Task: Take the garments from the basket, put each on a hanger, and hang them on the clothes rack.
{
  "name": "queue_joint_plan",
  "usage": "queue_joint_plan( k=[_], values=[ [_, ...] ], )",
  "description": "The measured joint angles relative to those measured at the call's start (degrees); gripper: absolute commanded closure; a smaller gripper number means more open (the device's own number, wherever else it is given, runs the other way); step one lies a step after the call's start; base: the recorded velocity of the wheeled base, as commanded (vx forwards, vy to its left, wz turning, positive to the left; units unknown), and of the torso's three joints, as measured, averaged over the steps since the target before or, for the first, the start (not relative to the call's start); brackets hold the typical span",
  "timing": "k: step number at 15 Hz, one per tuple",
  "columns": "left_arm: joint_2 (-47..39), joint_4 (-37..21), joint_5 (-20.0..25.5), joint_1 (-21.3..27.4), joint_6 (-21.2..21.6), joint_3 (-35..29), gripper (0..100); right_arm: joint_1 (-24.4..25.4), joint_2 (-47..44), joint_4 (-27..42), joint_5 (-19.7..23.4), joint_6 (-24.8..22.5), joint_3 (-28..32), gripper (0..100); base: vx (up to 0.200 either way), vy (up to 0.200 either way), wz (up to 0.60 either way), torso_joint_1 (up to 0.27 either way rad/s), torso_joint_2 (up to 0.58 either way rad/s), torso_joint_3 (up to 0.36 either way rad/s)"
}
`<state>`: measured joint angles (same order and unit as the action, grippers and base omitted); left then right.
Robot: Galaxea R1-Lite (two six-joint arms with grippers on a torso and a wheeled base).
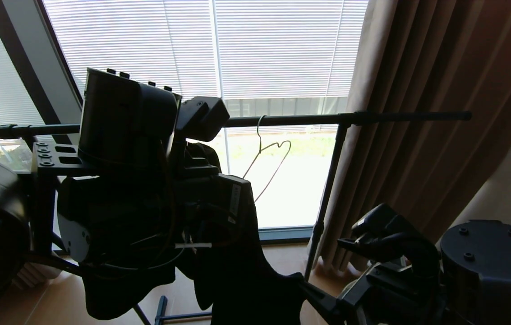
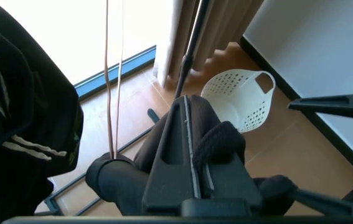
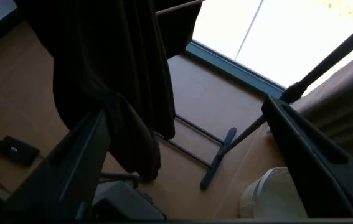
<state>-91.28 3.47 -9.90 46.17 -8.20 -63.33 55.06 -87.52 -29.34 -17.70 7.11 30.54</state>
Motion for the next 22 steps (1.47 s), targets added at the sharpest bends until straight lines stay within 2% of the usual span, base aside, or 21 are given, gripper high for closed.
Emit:
queue_joint_plan(
  k=[5, 12, 14, 16, 18, 19, 22],
  values=[
    [0.02, -0.04, -0.17, 0.00, -0.05, -0.91, 100, 1.35, -2.78, -12.20, 4.02, -7.29, -4.85, 0, 0.000, 0.000, 0.00, 0.000, 0.00, 0.000],
    [0.02, 0.00, -0.20, 0.22, -0.05, -0.61, 100, 3.95, -6.03, -13.37, 5.99, -10.12, -1.40, 0, 0.000, 0.000, 0.00, 0.000, 0.00, 0.000],
    [0.09, -0.02, -0.20, 0.69, -0.05, -0.61, 100, 3.08, -7.98, -13.46, 6.02, -9.86, 0.35, 0, 0.000, 0.000, 0.00, 0.000, 0.00, 0.000],
    [0.16, 0.00, -0.13, 0.80, -0.05, -0.50, 100, 0.09, -10.63, -13.76, 6.27, -9.64, 1.93, 0, 0.000, 0.000, 0.00, 0.000, 0.00, 0.000],
    [0.38, 0.02, 0.05, 0.91, -0.02, 0.05, 100, -3.00, -13.56, -18.33, 7.78, -9.57, 2.93, 0, 0.000, 0.000, 0.00, 0.000, 0.00, 0.000],
    [0.46, 0.00, 0.05, 0.96, -0.05, 0.29, 100, -4.13, -14.82, -19.90, 8.11, -9.59, 3.06, 100, 0.000, 0.000, 0.00, 0.000, 0.00, 0.000],
    [0.66, 0.09, 0.13, 0.96, -0.02, 0.95, 100, -5.40, -16.40, -20.33, 8.18, -8.41, 3.25, 100, 0.000, 0.000, 0.00, 0.000, 0.00, 0.000]
  ],
)
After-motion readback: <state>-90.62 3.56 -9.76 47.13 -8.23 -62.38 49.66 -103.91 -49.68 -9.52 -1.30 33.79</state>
